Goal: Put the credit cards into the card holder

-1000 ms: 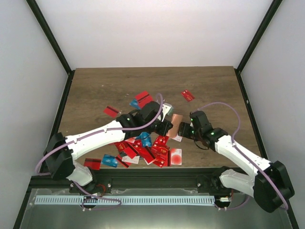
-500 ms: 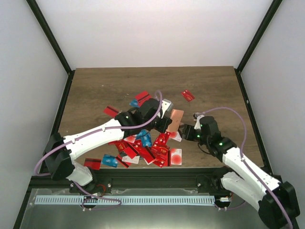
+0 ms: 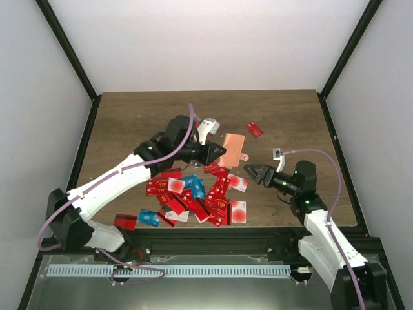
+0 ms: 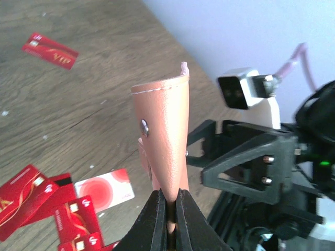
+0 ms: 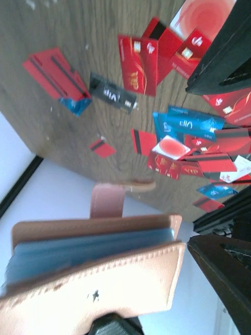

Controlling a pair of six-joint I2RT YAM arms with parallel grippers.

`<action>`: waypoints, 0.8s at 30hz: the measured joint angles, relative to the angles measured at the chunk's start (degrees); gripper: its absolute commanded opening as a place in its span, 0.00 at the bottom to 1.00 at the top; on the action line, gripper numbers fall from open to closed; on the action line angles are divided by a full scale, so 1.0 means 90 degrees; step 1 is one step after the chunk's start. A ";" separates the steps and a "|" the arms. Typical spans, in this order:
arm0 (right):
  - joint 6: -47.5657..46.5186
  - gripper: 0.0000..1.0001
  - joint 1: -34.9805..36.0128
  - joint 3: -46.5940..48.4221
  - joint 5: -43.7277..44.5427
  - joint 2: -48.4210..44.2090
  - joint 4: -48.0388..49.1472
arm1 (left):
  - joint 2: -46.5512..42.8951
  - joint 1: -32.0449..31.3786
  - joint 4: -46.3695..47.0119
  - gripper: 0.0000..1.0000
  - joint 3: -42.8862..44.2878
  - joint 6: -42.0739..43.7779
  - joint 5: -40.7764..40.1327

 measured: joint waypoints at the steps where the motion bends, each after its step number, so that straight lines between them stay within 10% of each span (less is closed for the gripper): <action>1: 0.0053 0.74 -0.0029 -0.0012 -0.0151 0.0046 0.0209 | -0.0078 0.0027 0.0002 0.04 0.0029 -0.0002 0.0119; 24: 0.0670 0.18 -0.0078 0.0211 -0.1343 0.0860 0.2025 | -0.0304 0.0058 0.0058 0.04 0.0153 -0.0170 0.1307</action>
